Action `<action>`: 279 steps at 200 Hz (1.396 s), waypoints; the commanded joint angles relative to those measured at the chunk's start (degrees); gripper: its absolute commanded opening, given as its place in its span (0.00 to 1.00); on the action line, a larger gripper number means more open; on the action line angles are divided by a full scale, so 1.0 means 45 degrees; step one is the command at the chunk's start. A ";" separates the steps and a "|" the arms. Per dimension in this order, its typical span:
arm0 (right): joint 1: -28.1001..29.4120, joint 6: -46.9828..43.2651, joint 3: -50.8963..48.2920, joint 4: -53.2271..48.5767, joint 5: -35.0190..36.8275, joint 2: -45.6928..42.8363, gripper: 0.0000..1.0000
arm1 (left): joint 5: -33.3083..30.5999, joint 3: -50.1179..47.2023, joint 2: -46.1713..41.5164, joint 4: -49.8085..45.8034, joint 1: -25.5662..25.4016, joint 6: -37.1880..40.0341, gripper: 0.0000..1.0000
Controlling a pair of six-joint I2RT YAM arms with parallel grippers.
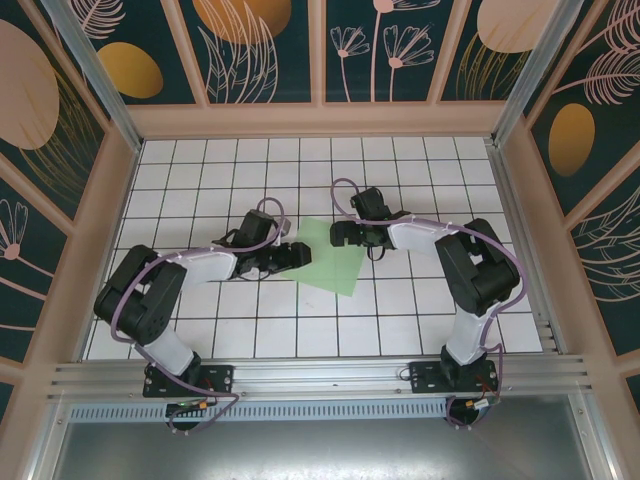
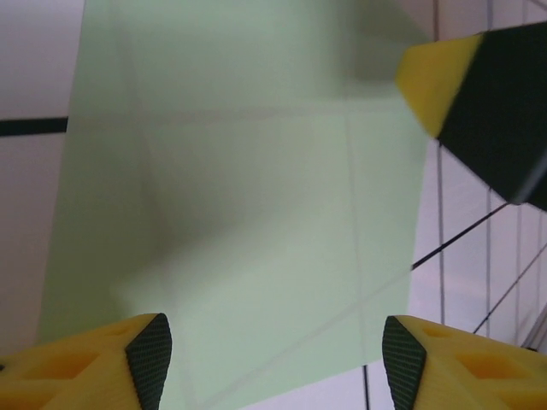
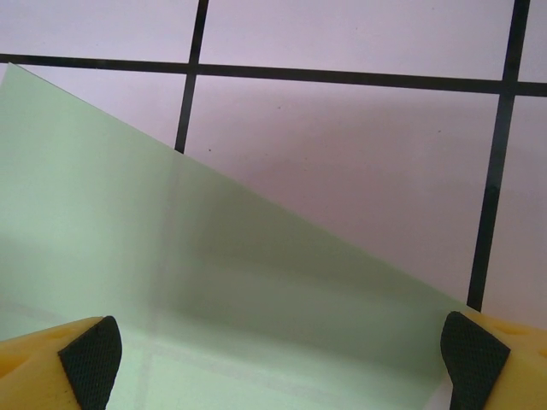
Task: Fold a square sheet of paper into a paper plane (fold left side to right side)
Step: Pick up the square sheet of paper from the center of the table.
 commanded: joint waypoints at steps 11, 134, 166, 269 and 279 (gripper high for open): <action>0.0145 0.0194 0.0292 -0.0354 -0.0048 0.0319 0.99 | -0.0447 0.0292 0.0354 -0.0520 -0.0116 0.0419 0.67; 0.1153 0.0453 0.0394 -0.0380 -0.1484 0.0408 0.79 | -0.0883 0.0135 0.0377 -0.0094 -0.0132 0.0326 0.58; 0.1117 0.0301 0.0142 0.0223 -0.2287 -0.0049 0.61 | -0.1071 0.0146 -0.0139 0.0340 -0.0121 0.0142 0.59; -0.0380 -0.2689 -0.1861 0.1943 -0.7513 -0.5563 0.42 | -0.0126 -0.0021 -0.5602 0.1781 0.2042 0.2774 0.77; -0.0410 -0.3189 -0.1787 0.1587 -0.8009 -0.6193 0.42 | 0.0522 -0.0057 -0.6106 0.2350 0.2042 0.3150 0.80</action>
